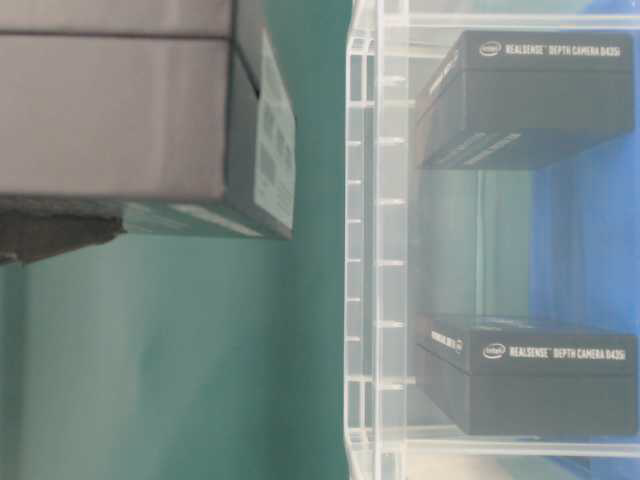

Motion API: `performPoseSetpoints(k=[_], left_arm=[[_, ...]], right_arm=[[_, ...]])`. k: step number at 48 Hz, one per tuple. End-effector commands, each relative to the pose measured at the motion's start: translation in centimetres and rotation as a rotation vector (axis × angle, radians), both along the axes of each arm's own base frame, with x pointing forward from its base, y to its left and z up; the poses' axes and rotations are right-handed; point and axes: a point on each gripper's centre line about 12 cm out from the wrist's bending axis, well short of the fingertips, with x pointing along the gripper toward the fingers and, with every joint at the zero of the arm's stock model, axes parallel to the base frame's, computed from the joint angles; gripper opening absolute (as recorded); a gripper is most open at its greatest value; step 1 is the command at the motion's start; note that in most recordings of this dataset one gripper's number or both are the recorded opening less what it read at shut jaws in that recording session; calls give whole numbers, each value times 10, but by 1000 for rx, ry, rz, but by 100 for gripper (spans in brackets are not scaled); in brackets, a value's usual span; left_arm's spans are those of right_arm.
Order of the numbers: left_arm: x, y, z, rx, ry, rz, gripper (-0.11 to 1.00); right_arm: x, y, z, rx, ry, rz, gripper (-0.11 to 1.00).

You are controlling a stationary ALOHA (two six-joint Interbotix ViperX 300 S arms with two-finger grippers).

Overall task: Take the box out of the case with the right arm.
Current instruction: 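Raise the held box out of the bin and carry it forward, then lower the box onto the table in front of the bin and release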

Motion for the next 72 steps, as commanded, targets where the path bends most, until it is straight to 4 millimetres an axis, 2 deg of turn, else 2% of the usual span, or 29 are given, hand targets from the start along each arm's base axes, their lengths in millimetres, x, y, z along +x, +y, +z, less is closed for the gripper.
performPoseSetpoints(k=[1,14,22,34,41,50,56,62,72], left_arm=[[1,0,4,-1,-14,2,0],[1,0,4,-1,-14,2,0],[2,0,3,0,-9,2,0],[1,0,1,1,-5,2,0],[1,0,1,1,-5,2,0],[1,0,0,1,-5,2,0],[2,0,-1,1,-3,2,0],[2,0,-1,1,-2,2,0],[2,0,-3,2,1,0,0]], right_arm=[[-12,-5,29,20,-61,-6,65],[-12,-7,27,19,-54,-11,65],[-6,-7,14,12,-28,-11,66],[12,-8,-31,57,-22,8,65],[19,-7,-67,104,-28,24,65],[18,-6,-119,140,-27,5,65],[14,-6,-147,152,-40,-19,66],[14,-5,-166,174,-81,-14,65],[9,-7,-184,173,-70,-9,66]])
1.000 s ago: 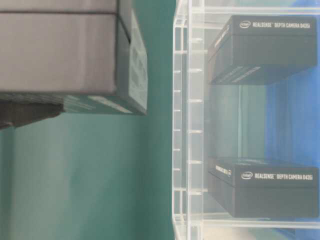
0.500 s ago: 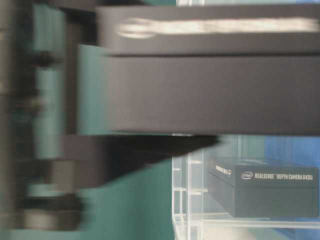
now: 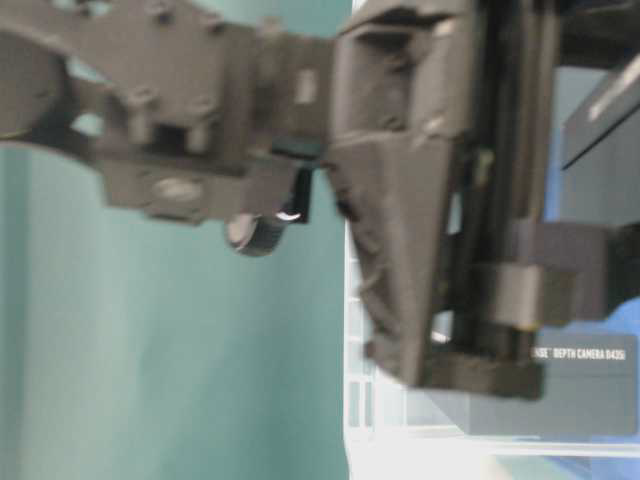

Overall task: Take the box out of the case with the right arm.
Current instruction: 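Lower the box onto the table in front of the bin and release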

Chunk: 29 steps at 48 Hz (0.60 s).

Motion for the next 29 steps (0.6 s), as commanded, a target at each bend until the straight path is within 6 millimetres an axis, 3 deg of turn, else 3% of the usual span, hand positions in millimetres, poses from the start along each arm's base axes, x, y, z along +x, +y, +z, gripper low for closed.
performPoseSetpoints(k=[1,21,29], left_arm=[[2,0,2,-1,-11,0,0],[2,0,2,-1,-11,0,0],[2,0,2,-2,-11,1,0]], right_arm=[[0,-1,8,8,-27,-1,66],[4,-4,3,14,-48,0,66],[6,-3,10,22,-65,4,84]])
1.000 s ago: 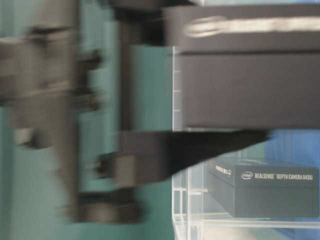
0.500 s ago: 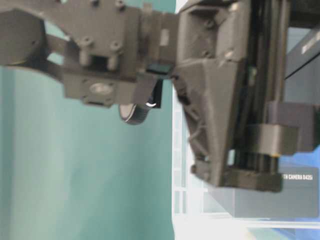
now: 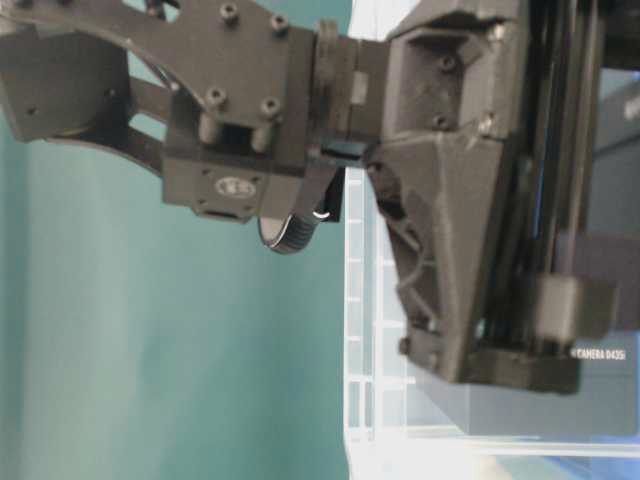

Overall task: Take the box out of the case with the right arm.
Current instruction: 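Lower the box onto the table in front of the bin and release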

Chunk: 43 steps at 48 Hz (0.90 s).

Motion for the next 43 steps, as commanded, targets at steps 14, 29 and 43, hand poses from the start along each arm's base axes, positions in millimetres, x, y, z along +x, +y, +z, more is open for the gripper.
performPoseSetpoints(k=[14,29,43], left_arm=[[2,0,4,-2,-14,1,0],[2,0,4,-2,-14,1,0],[2,0,4,-2,-14,3,0]], right_arm=[[-5,-2,37,-12,6,-13,92],[-9,-7,91,-39,-18,-33,92],[-13,-19,151,-129,-40,-34,91]])
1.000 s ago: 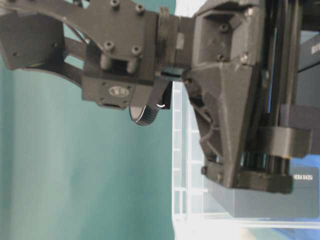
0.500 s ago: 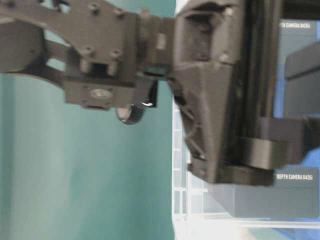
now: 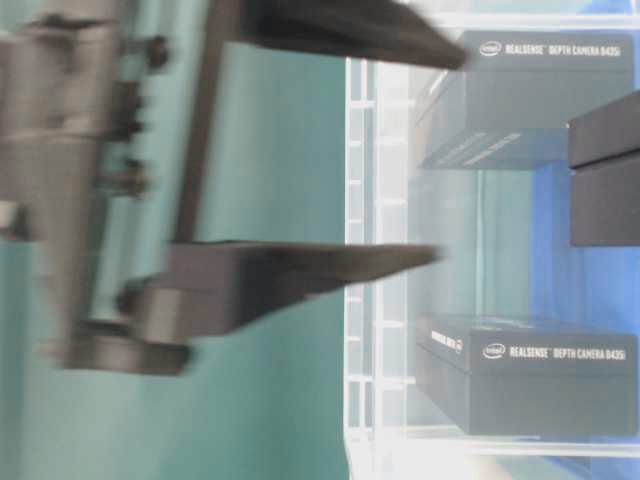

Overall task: Take the box out of the case with the right arm.
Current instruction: 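Lower the box onto the table in front of the bin and release, then withdraw the open right gripper to the right side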

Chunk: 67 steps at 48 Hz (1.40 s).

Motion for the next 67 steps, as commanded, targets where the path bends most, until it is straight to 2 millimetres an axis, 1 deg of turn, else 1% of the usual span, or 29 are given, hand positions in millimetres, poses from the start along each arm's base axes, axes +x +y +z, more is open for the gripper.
performPoseSetpoints(k=[1,4,20,24,28,35,46,61,67], left_arm=[[2,0,4,-2,-14,1,0],[2,0,4,-1,-14,2,0],[2,0,4,-2,-14,1,0],[2,0,4,-2,-14,1,0],[2,0,4,-3,-12,3,0],[3,0,4,-3,-11,4,0],[3,0,4,-7,-10,16,0],[-1,0,5,-8,-22,13,0],[-2,1,5,-8,-25,11,0]], right_arm=[[-5,-4,41,-9,-58,2,91],[-6,-5,45,-15,-52,6,91],[-5,-4,48,-1,-69,22,91],[-10,-1,52,9,-66,42,90],[-19,1,58,14,-54,61,90],[-44,0,59,12,-10,63,90],[-86,-2,54,14,27,65,90],[-154,-13,49,28,56,97,90],[-177,-17,48,29,54,104,90]])
